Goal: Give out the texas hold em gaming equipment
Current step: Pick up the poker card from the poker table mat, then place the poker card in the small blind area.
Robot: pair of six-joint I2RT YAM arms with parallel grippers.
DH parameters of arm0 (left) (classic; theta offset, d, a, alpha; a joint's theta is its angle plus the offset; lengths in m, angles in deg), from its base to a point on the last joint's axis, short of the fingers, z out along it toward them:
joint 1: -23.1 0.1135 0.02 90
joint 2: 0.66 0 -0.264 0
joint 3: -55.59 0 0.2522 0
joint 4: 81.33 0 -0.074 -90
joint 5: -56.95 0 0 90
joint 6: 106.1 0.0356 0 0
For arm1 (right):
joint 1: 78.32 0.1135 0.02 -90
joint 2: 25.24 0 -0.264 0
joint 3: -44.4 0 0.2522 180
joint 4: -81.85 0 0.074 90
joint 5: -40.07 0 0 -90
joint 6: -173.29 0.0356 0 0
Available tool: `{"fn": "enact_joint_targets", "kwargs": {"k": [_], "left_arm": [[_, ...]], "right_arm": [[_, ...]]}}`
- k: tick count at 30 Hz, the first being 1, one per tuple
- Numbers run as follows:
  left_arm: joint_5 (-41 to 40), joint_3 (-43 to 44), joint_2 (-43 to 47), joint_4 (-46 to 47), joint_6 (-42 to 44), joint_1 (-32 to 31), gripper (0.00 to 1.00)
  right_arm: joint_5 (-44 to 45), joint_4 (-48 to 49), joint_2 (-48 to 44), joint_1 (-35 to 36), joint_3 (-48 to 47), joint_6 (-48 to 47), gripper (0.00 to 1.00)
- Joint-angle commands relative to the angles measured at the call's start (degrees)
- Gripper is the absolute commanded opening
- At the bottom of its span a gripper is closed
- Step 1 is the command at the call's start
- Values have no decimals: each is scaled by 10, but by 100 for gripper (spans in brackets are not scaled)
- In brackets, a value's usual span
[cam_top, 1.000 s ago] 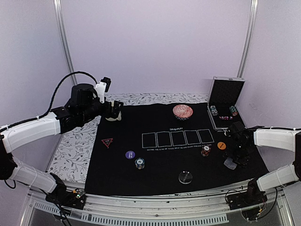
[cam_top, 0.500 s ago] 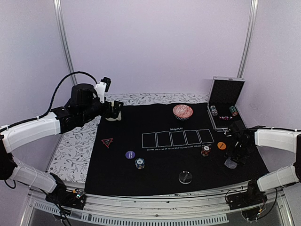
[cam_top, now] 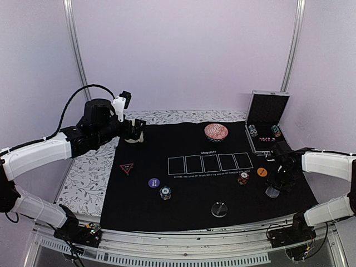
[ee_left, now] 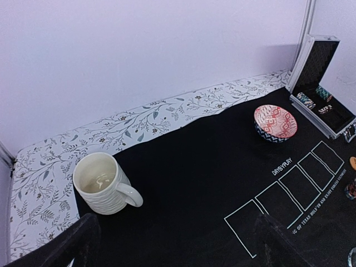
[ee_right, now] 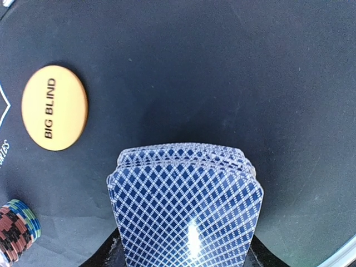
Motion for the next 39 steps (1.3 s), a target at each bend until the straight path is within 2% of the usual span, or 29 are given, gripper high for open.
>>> {"fn": "enact_joint_targets", "kwargs": {"k": [1,4,11,14,18,21,23,28,34,39], "left_arm": [[-2,-6,1,11,10,5,98],[-3,-5,2,11,10,5,98],[-1,-5,3,11,9,6,98],[1,-5,3,11,8,5,98],[2,-5,5,11,7,6,98],[2,-5,6,11,8,6,98],[1,-4,6,11,8,6,98],[-2,-5,7,11,10,6,98],[-6,-5,11,11,12,7,98],[-11,-6,16,13,14,6,98]], "right_arm": [[30,-20,-5,-1,-42,-20,45],[51,-47,-17,-1,-75,-32,45],[38,-62,-33,0,-140,-85,43],[45,-72,-42,2,-174,-107,39],[35,-62,-43,37,-218,-141,36],[38,-64,-11,104,-263,-152,34],[31,-57,23,175,-290,-161,34],[-36,-41,138,342,-353,-242,34],[-83,-61,294,525,-475,-359,35],[-127,-90,393,584,-540,-444,35]]}}
